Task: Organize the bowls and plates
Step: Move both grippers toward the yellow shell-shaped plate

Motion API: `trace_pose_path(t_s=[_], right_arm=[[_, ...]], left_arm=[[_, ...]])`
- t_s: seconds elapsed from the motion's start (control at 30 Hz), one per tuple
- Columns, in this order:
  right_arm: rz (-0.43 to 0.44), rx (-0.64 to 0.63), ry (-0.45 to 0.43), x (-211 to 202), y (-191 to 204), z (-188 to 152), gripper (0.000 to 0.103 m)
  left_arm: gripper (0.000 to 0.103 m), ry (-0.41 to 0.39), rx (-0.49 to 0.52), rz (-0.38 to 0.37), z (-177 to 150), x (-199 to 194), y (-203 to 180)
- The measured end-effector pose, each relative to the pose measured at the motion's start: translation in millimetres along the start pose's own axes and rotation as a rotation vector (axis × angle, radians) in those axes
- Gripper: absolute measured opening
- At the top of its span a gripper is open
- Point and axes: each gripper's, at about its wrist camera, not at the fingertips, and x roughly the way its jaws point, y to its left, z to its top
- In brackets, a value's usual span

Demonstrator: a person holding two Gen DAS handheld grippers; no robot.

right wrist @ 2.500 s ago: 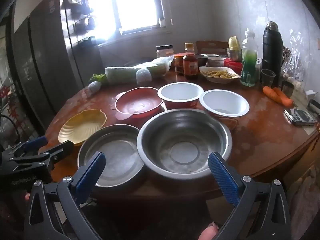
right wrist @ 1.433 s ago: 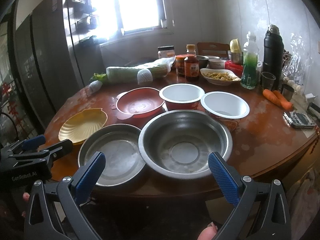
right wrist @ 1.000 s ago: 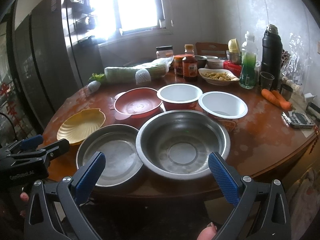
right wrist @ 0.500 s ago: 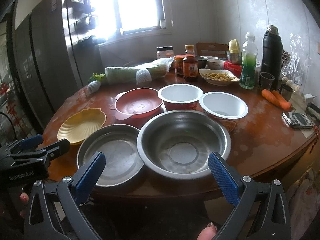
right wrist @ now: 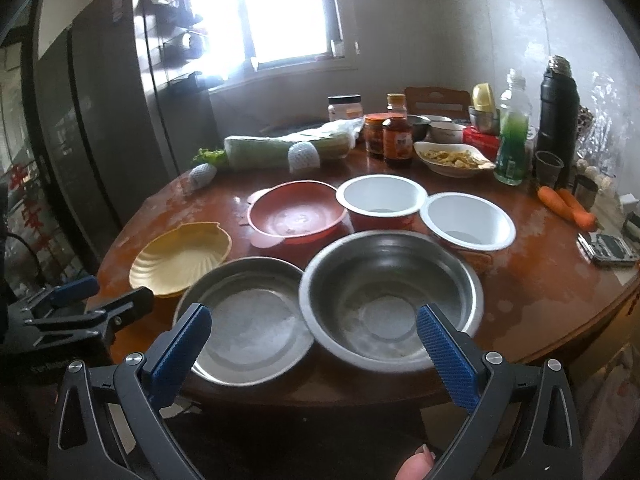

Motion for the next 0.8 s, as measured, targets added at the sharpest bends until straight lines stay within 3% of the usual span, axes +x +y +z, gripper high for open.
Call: trace_pose_path(t_s=[0.4,0.8], right_arm=[[0.063,-0.039,0.029,23.2,32.3,23.5,0.103],[0.122,-0.106,0.137,89.3,78.0,49.0,0.101]], left_arm=[[0.101,0.010,-0.074,0.040,6.1,7.6,38.0],[0.101,0.077,-0.112,0.095,24.8,42.5,96.0]])
